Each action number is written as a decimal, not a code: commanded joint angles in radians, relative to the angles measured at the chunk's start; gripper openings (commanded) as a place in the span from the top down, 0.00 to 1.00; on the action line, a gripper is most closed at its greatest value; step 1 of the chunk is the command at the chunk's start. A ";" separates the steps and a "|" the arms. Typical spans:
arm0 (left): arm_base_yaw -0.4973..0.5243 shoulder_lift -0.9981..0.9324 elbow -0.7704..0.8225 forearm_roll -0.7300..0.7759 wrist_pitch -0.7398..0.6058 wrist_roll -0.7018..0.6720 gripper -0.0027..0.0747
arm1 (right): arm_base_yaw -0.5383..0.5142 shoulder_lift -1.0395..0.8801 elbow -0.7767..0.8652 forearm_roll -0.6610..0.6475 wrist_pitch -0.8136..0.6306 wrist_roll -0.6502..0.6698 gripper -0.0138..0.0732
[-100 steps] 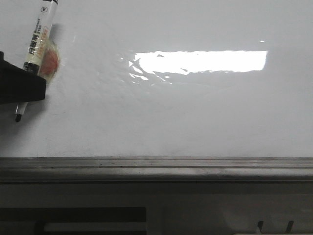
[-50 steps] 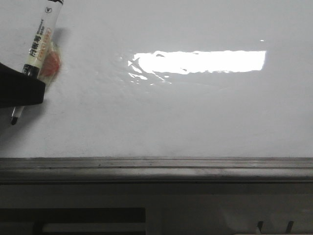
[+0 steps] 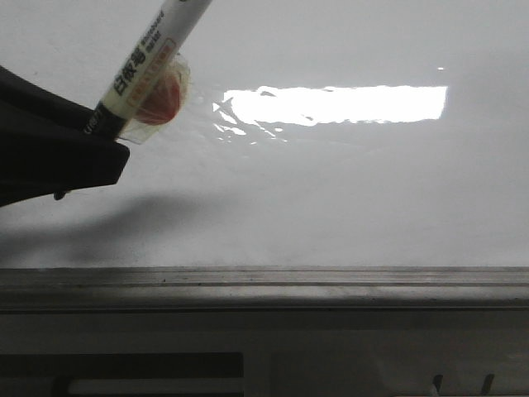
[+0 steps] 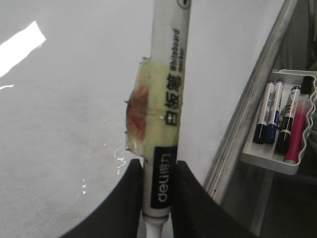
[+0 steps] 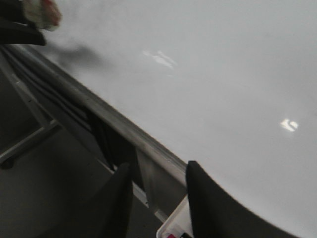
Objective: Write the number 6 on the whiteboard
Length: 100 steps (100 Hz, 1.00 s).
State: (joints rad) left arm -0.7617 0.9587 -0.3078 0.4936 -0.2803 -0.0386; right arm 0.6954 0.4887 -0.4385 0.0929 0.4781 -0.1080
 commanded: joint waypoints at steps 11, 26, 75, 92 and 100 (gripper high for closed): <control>-0.007 -0.011 -0.023 0.055 -0.084 -0.004 0.99 | 0.154 0.148 -0.107 0.001 -0.160 -0.012 0.49; -0.007 -0.011 -0.023 0.069 -0.087 -0.004 0.99 | 0.215 0.278 -0.158 0.001 -0.288 -0.012 0.49; -0.007 -0.011 -0.023 0.069 -0.119 -0.004 0.99 | 0.291 0.634 -0.371 0.001 -0.403 -0.012 0.49; -0.007 -0.011 -0.023 0.069 -0.119 -0.004 0.99 | 0.291 0.657 -0.393 0.001 -0.429 -0.012 0.49; -0.007 -0.011 -0.023 0.069 -0.119 -0.004 0.99 | 0.291 0.655 -0.393 0.001 -0.431 -0.012 0.49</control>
State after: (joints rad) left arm -0.7617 0.9587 -0.3061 0.5701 -0.3171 -0.0386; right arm 0.9845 1.1604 -0.7935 0.0929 0.1442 -0.1083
